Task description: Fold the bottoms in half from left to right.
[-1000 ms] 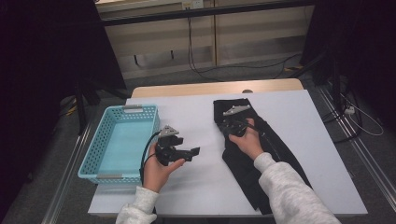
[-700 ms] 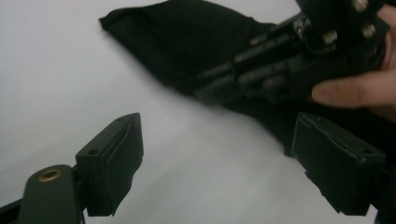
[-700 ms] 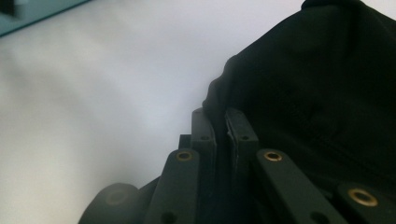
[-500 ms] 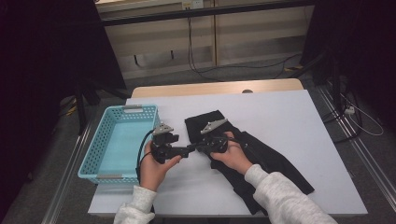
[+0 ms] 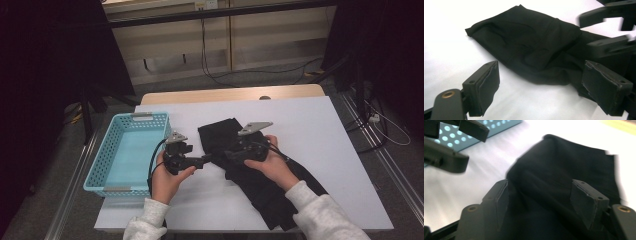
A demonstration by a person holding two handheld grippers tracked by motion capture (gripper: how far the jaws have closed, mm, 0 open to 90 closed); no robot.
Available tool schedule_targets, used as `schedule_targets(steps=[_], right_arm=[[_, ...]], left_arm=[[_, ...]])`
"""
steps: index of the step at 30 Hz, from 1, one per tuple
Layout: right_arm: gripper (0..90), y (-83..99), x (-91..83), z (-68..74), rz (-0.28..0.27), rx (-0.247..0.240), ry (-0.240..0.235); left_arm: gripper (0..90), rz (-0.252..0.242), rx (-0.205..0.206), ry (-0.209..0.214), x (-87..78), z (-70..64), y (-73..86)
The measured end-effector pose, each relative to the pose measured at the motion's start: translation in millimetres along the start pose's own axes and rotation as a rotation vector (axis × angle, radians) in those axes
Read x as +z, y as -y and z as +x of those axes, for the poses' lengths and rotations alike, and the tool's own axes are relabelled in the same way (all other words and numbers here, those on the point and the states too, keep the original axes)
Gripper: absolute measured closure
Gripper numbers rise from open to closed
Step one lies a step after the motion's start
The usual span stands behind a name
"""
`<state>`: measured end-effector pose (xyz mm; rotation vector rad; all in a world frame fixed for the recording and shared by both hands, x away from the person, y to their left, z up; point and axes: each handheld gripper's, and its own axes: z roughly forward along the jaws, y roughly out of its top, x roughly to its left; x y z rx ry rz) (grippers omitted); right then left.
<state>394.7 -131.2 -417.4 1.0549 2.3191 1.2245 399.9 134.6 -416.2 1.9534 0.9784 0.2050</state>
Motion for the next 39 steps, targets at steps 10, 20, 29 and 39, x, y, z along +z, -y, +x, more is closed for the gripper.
schedule_targets(steps=[10, 20, 29, 39], right_arm=[[29.6, 54.4, -44.2, -16.7, 0.018, 0.06, 0.079], [32.6, 80.2, -62.4, -35.1, 0.058, 0.108, 0.132], [36.3, 92.7, -71.4, -43.0, 0.072, 0.123, 0.152], [71.4, 104.1, -70.5, -43.2, 0.099, 0.191, 0.137]], left_arm=[[14.2, 0.012, 0.008, 0.001, 7.3, -1.0, -2.1], [14.0, 0.024, 0.008, -0.002, 15.5, -2.2, -2.6], [14.0, 0.032, 0.007, 0.012, 24.3, -2.6, -4.4], [14.0, 0.044, 0.007, 0.021, 28.9, -3.8, -5.1]])
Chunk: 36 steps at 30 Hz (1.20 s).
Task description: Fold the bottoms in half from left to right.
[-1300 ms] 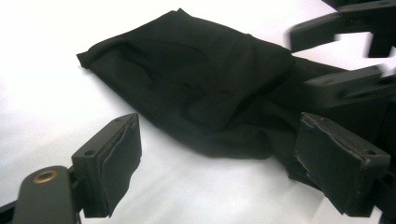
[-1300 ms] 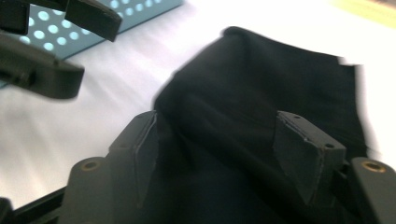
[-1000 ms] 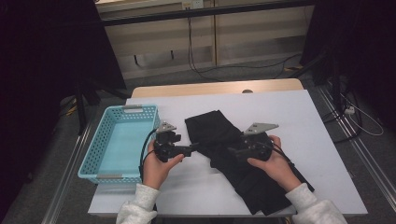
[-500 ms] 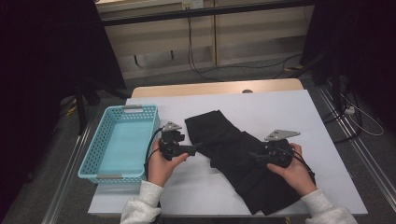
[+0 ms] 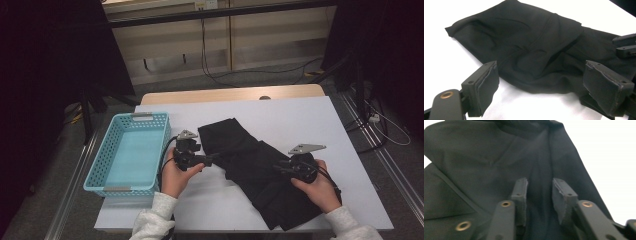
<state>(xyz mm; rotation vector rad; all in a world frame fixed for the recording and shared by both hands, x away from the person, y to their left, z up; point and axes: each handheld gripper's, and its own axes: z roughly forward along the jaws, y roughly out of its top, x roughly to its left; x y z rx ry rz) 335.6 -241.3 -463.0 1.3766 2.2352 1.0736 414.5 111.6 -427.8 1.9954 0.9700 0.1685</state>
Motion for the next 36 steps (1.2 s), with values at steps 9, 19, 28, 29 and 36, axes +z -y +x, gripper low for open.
schedule_targets(steps=[9, 19, 28, 29, 36], right_arm=[[90.0, 0.1, -14.1, -13.0, -0.043, 0.007, -0.019], [90.0, -0.6, -18.2, -38.1, -0.055, 0.021, 0.035], [89.6, 1.2, -8.5, -40.7, -0.024, -0.003, 0.067], [89.6, 1.2, -8.5, -40.7, -0.024, -0.003, 0.067], [76.0, 4.9, -14.5, -39.6, -0.035, 0.014, 0.073]], left_arm=[[14.1, -0.004, 0.0, 0.007, 1.3, 0.2, -2.2], [14.0, 0.015, 0.019, 0.009, 6.5, -1.7, 0.0], [14.1, 0.014, 0.007, -0.003, 5.0, 1.3, 1.6], [14.1, 0.016, 0.008, -0.001, 5.1, 1.5, 1.6], [14.0, 0.01, 0.015, -0.001, 6.0, 1.0, -0.9]])
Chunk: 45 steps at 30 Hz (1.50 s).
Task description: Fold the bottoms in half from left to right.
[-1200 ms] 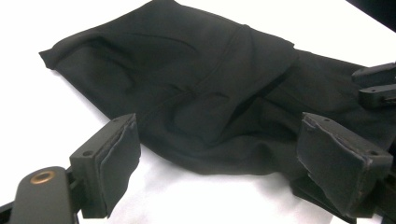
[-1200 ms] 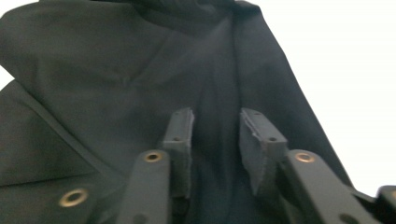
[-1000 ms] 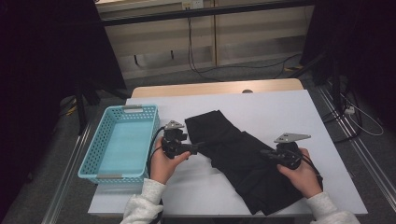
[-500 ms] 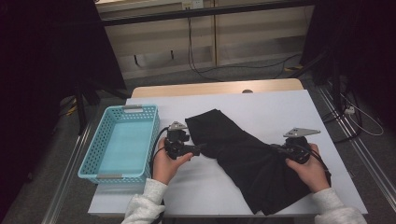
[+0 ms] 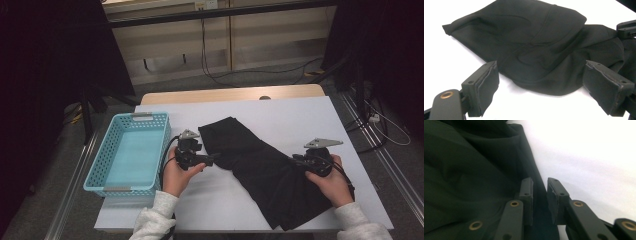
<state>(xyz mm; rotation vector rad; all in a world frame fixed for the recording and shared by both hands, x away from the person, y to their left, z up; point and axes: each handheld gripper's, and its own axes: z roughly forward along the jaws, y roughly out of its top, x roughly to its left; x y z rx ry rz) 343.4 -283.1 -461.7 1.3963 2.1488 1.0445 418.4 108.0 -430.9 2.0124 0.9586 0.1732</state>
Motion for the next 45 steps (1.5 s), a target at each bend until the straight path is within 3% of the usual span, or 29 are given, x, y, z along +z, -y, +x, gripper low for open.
schedule_targets(steps=[11, 14, 16, 20, 23, 25, 26, 29, 32, 36, 41, 45], right_arm=[[63.0, 1.5, -13.6, 4.7, -0.01, 0.028, 0.002], [59.0, 5.4, -15.3, 5.8, -0.001, 0.035, 0.013], [51.4, 9.1, -19.5, 4.1, 0.007, 0.059, 0.009], [49.9, 13.6, -25.8, 5.7, -0.003, 0.042, 0.028], [40.2, 11.1, -28.5, 5.5, -0.009, 0.062, 0.007], [38.9, 10.9, -28.2, 5.9, -0.009, 0.065, -0.008], [38.2, 10.6, -27.0, 8.3, -0.011, 0.045, -0.023], [36.9, 10.4, -26.2, 9.1, -0.008, 0.043, -0.024], [35.7, 10.5, -28.2, 9.3, -0.012, 0.03, -0.013], [35.4, 11.1, -29.4, 8.6, -0.019, 0.041, -0.015], [35.0, 13.2, -29.4, 8.9, -0.013, 0.026, -0.008], [34.8, 13.7, -31.7, 9.7, -0.022, 0.022, -0.009]], left_arm=[[13.7, -0.003, 0.0, -0.004, -2.8, 1.6, 2.4], [13.1, -0.003, 0.01, -0.015, -4.0, 0.4, 1.3], [13.1, -0.006, 0.012, -0.029, -4.7, 0.3, 0.2], [12.9, -0.007, -0.001, -0.049, -7.0, 4.1, 3.2], [12.9, -0.006, -0.023, -0.08, -1.1, 9.6, 4.7], [12.9, -0.001, -0.02, -0.09, 0.8, 11.4, 4.6], [12.9, -0.005, -0.037, -0.096, 1.8, 14.1, 3.4], [13.4, -0.01, -0.043, -0.115, 3.4, 17.2, 0.7], [13.8, -0.012, -0.074, -0.162, 13.2, 25.8, -3.9], [21.8, 0.008, -0.056, -0.183, 23.8, 31.4, -7.6], [29.6, 0.027, -0.087, -0.23, 36.2, 42.9, -14.4], [32.6, 0.04, -0.094, -0.215, 44.4, 44.1, -17.8]])
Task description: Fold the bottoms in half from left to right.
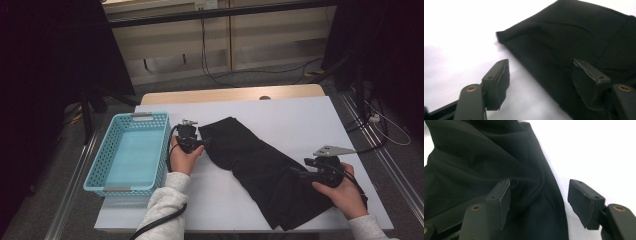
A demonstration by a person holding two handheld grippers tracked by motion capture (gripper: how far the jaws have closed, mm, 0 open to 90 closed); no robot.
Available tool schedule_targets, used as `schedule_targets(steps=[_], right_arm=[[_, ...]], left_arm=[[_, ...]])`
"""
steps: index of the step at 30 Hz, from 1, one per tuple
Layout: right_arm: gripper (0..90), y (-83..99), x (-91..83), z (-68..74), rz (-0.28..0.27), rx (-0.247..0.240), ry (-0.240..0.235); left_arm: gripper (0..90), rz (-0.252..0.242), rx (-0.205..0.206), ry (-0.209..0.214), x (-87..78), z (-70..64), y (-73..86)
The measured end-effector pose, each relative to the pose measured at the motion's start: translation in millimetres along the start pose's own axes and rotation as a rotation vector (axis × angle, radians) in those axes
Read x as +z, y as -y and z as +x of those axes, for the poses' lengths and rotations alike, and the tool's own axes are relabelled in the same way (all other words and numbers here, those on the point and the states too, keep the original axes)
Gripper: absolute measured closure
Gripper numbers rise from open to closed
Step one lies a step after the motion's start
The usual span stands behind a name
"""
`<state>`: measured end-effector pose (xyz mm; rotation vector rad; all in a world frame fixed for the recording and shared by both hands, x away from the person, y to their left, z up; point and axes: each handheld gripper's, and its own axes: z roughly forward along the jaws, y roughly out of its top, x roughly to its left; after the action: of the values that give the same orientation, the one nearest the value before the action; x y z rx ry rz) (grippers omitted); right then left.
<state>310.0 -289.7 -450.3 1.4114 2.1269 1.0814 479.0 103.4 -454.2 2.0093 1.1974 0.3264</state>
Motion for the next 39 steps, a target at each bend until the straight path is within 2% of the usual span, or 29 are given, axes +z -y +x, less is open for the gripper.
schedule_targets(steps=[4, 9, 10, 14, 17, 21, 22, 27, 28, 33, 36, 37, 39], right_arm=[[34.8, 1.4, -0.8, 1.3, 0.005, -0.002, 0.003], [34.4, 1.5, -2.9, 1.2, -0.001, -0.014, 0.013], [31.5, 2.1, -3.2, 0.8, -0.002, -0.005, 0.022], [28.7, 2.9, -3.6, 0.0, -0.008, 0.004, 0.034], [28.4, 1.6, -4.8, -0.4, -0.016, 0.007, 0.037], [28.1, 0.7, -4.7, 0.6, -0.024, 0.004, 0.044], [28.1, 0.9, -2.4, 2.6, -0.016, 0.003, 0.037], [28.1, -0.8, -4.6, 2.5, -0.026, -0.003, 0.034], [28.1, -1.4, -5.6, 2.5, -0.03, -0.003, 0.036], [27.9, -0.6, -3.9, 3.9, -0.023, -0.006, 0.027], [27.8, -0.5, -3.4, 5.3, -0.017, -0.017, 0.025], [27.7, -0.9, -3.8, 5.6, -0.018, -0.019, 0.022], [27.3, -1.9, -4.6, 5.6, -0.021, -0.022, 0.024]], left_arm=[[32.6, 0.015, -0.03, 0.005, 7.4, 0.7, 0.6], [33.0, 0.015, -0.021, 0.003, 7.8, -0.3, 1.4], [33.1, 0.01, -0.047, 0.025, 8.0, -1.4, 1.5], [35.9, 0.023, -0.037, 0.018, 8.2, -3.1, 0.8], [42.7, 0.02, -0.054, 0.024, 8.4, -4.5, 0.7], [56.7, 0.03, -0.083, 0.005, 7.5, -5.1, -0.2], [60.9, 0.038, -0.107, 0.013, 7.5, -4.3, -1.1], [74.8, 0.056, -0.127, 0.022, 9.1, -6.4, -3.5], [79.2, 0.06, -0.142, 0.042, 10.3, -7.0, -3.5], [81.8, 0.059, -0.138, 0.044, 8.8, -4.7, -4.9], [85.3, 0.047, -0.14, 0.037, 5.3, 0.5, -7.2], [85.3, 0.042, -0.151, 0.035, 4.5, 2.9, -8.3], [85.7, 0.046, -0.144, 0.027, 2.6, 7.6, -9.5]])
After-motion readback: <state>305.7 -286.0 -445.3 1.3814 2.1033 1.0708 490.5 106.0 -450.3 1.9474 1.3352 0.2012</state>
